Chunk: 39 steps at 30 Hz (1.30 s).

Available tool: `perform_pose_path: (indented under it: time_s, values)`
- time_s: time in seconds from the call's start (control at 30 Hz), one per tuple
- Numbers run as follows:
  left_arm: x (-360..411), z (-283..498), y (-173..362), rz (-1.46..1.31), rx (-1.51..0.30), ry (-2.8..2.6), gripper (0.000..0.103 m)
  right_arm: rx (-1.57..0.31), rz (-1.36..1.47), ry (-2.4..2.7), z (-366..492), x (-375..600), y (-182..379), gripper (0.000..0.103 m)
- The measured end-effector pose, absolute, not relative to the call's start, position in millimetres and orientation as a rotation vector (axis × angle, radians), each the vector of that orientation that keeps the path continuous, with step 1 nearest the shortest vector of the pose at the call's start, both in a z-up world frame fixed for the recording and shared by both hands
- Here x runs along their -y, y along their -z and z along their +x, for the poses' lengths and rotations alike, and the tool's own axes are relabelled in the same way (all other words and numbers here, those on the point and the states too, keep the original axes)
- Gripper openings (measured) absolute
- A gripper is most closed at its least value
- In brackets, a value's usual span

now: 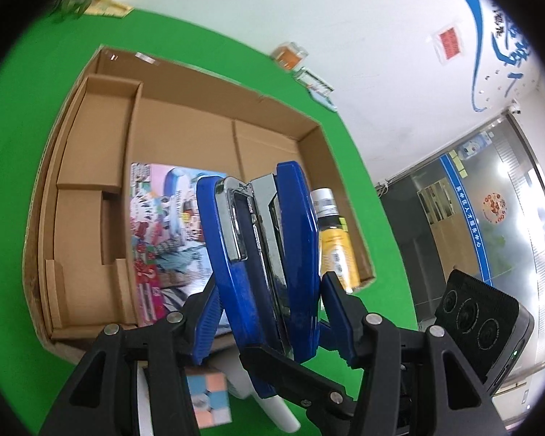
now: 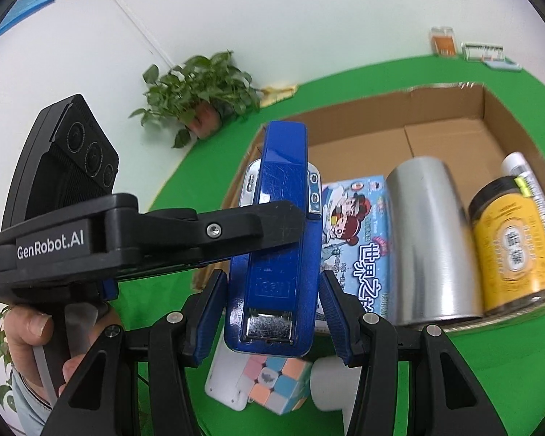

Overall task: Organize rigid objects
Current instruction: 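Carry the stapler and lower it into the box onto the game box, then open the right gripper and withdraw it from the box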

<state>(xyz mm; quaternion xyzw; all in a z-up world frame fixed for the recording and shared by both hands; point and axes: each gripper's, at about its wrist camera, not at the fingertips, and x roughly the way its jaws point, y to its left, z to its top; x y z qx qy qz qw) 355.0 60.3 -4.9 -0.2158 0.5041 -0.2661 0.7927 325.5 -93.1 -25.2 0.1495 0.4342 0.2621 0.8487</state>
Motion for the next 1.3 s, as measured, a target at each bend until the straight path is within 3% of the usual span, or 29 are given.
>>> perform_pose_path:
  time_s: [0.33, 0.4, 0.63, 0.8, 1.07, 1.17, 1.2, 1.3]
  values:
    - [-72.7, 387.0, 48.4, -0.488, -1.169, 0.513, 0.052, -1.008, 0.343, -0.531, 373.0, 75.7, 82.8, 0.049]
    - [-72.2, 390.4, 52.4, -0.466, -1.185, 0.492, 0.049, -1.017, 0.342, -0.529, 377.8, 71.1, 88.5, 0.038]
    - [-84.7, 388.5, 54.0, -0.445, -1.208, 0.434, 0.049, -1.050, 0.372, -0.549, 385.1, 62.4, 104.7, 0.038]
    - [-101.7, 373.9, 18.3, -0.455, -1.050, 0.430, 0.052, -1.050, 0.376, -0.534, 387.1, 60.1, 105.1, 0.040]
    - [-114.7, 353.8, -5.2, -0.415, -0.959, 0.406, 0.052, -1.027, 0.333, -0.495, 383.8, 63.7, 95.5, 0.045]
    - [-110.0, 347.6, -5.2, -0.390, -0.927, 0.385, 0.052, -1.030, 0.266, -0.506, 384.1, 55.2, 98.5, 0.038]
    - [-110.7, 343.0, -7.0, -0.383, -0.906, 0.381, 0.052, -1.041, 0.253, -0.523, 383.7, 51.8, 98.7, 0.030]
    - [-104.1, 329.5, -17.7, -0.340, -0.813, 0.358, 0.052, -1.033, 0.221, -0.524, 381.4, 48.3, 96.6, 0.030]
